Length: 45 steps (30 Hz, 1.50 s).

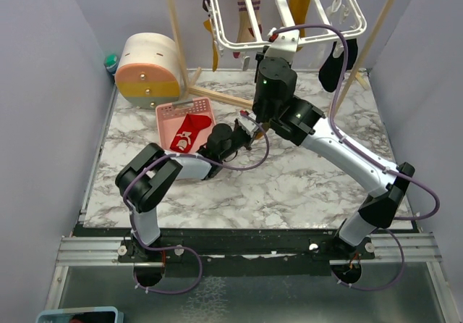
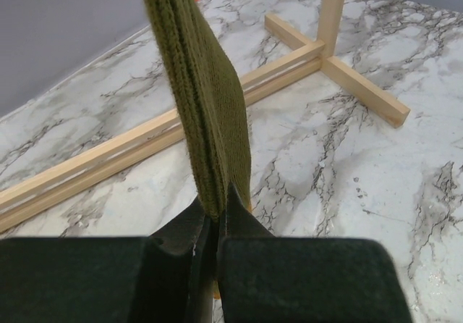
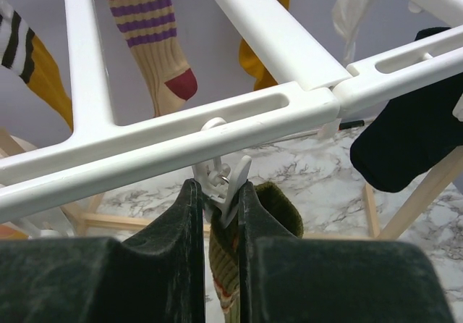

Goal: Remove the socks clipped to the hanger

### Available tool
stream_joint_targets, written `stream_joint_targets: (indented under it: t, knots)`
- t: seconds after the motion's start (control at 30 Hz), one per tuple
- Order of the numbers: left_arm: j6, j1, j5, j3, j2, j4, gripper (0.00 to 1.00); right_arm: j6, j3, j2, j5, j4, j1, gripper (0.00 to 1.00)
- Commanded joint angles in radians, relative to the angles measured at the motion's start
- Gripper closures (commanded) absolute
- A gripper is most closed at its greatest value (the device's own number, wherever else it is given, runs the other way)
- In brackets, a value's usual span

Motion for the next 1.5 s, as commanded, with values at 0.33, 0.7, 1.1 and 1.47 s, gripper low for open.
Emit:
stream_joint_targets:
  t: [0.33,0.7,1.1,1.47]
  knots:
    - [-0.040,0.023,-0.138,-0.179,-0.168,-0.012,1.00,0.047,-0.011,-0.060,-0.048,-0.026,0.007,0.99]
    - [-0.041,0.033,-0.233,-0.169,-0.313,-0.024,1.00,0.058,-0.043,-0.094,-0.074,-0.030,0.006,0.99]
    - [0.119,0.242,-0.287,-0.023,-0.616,-0.390,1.00,0.067,-0.059,-0.104,-0.111,-0.035,0.006,0.99]
    - [-0.081,0.267,-0.346,-0.265,-0.780,-0.519,1.00,0.100,-0.088,-0.124,-0.141,-0.050,0.007,0.99]
